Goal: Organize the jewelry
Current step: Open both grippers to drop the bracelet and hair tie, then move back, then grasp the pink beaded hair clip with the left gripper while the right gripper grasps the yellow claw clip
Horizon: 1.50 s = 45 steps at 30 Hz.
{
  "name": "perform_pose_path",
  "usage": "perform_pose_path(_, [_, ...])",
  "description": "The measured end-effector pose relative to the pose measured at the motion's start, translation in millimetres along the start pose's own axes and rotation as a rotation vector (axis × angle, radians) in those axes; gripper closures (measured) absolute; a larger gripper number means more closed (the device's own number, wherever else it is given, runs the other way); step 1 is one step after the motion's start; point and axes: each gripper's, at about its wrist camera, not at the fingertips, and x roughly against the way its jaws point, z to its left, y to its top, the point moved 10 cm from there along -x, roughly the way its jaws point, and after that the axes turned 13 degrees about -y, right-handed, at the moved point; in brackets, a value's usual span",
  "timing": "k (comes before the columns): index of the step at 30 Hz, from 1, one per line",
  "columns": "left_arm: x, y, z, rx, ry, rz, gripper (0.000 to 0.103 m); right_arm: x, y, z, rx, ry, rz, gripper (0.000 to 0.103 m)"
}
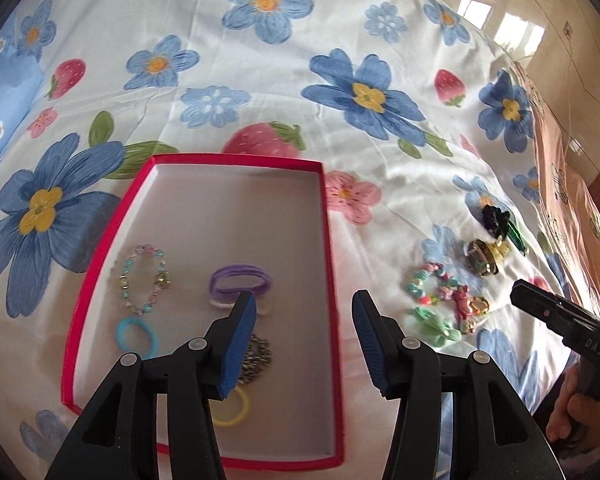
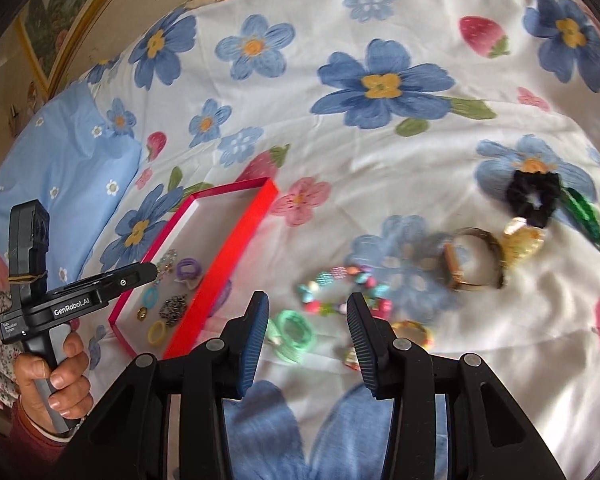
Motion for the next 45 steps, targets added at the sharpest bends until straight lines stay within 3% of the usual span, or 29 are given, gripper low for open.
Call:
perform_pose_path(10, [-25, 2, -43, -0.082, -0.024, 0.05, 0.052, 17, -9, -70, -0.104, -0.079, -0.013, 0.059])
perform_pose_path(19, [-61, 7, -73, -0.152, -0.034, 0.105, 0.052, 14, -5, -108, -0.155, -0.111, -0.026, 0.059])
perform_pose_path(26, [-99, 13, -83, -0.184, -0.024, 0.148, 0.052, -5, 12, -131, -0.194, -0.146, -0.029, 0.059])
perform_pose_path(30, [-123, 15, -87, -0.199, -0.025, 0.18, 0.052, -24, 20, -141, -0.208, -0.166, -0.013, 0.05])
perform_pose_path(40, [-170, 13, -87, -0.207, -0.041, 0.246, 0.054, -64, 23, -151, -0.233, -0.177, 0.037, 0.05])
perform_pose_path(41, [-174, 12, -87, -0.212, -0.042, 0.252, 0.055, -66, 23, -151, -0.233, -0.175, 0.038, 0.05])
perform_pose_path(44, [-183, 8, -89, -0.23, -0.045, 0.267, 0.072, -70, 23, -151, -0.235, -0.174, 0.041, 0.053])
perform_pose_path(45, [-185, 8, -91, -0.24, -0.045, 0.266, 0.079, -70, 23, -152, -0.235, -0.179, 0.038, 0.063])
